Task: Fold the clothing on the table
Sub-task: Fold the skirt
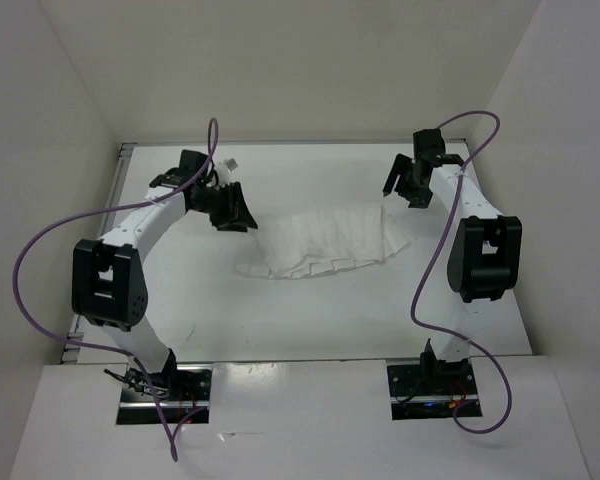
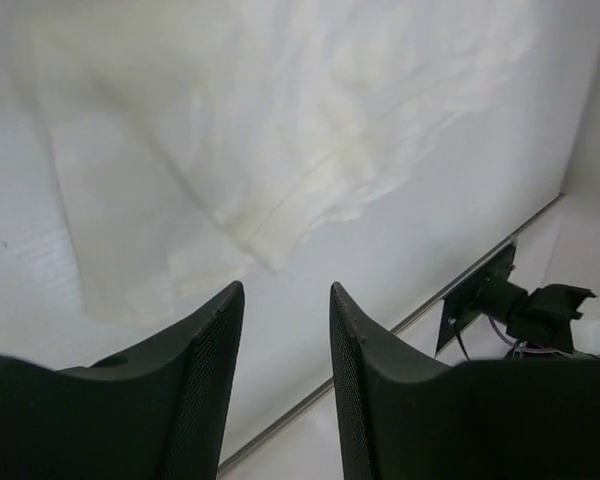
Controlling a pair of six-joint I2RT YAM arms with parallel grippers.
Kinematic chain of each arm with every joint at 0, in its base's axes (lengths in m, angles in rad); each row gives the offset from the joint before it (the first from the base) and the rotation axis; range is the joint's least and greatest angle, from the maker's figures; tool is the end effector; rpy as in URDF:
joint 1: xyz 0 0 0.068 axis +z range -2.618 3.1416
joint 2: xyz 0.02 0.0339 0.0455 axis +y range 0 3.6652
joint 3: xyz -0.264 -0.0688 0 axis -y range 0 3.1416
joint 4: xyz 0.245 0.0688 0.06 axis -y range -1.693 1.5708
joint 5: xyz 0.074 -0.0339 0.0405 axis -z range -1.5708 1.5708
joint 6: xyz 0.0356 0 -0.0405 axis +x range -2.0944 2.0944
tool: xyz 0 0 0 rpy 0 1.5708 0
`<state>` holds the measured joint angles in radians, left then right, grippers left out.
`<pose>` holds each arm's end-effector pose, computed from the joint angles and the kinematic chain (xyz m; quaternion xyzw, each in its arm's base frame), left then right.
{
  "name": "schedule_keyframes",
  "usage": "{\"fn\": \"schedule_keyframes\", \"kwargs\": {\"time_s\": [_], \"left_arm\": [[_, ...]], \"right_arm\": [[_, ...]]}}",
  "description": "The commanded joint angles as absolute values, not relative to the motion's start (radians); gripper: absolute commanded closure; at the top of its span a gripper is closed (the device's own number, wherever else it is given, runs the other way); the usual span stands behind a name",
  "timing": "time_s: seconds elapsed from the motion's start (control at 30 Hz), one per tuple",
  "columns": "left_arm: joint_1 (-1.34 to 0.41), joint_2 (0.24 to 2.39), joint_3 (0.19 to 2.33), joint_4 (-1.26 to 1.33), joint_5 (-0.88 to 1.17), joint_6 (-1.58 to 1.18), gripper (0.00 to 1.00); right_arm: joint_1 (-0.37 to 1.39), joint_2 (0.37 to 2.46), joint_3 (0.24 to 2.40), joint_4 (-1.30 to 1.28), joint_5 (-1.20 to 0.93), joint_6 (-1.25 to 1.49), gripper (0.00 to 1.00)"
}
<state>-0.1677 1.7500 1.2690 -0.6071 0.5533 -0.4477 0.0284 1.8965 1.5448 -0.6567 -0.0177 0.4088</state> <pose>0.3522 -0.0786 0.2207 -0.0657 0.9341 -0.3224 0.1388 0.4134 0.0124 0.2428 0.1792 0.9438 0.0685 0.2690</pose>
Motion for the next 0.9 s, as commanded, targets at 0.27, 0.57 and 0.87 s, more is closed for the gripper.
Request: {"fn": "schedule_keyframes", "kwargs": {"time_s": [0.27,0.57,0.87], "left_arm": [[-0.172,1.712,1.367,-0.497,0.859,-0.443,0.51],[-0.181,1.712,1.355,-0.462,0.859,-0.479,0.51],[-0.181,1.712,1.296,-0.434,0.859,-0.479,0.51]], "right_arm": [[-0.012,1.979,1.404,-0.58,-0.241,0.242,0.14],[-0.012,2.022,1.394,-0.571,-0.27,0.222,0.14],[0.008,2.069,1.374,-0.589,-0.396,0.222,0.58]]}}
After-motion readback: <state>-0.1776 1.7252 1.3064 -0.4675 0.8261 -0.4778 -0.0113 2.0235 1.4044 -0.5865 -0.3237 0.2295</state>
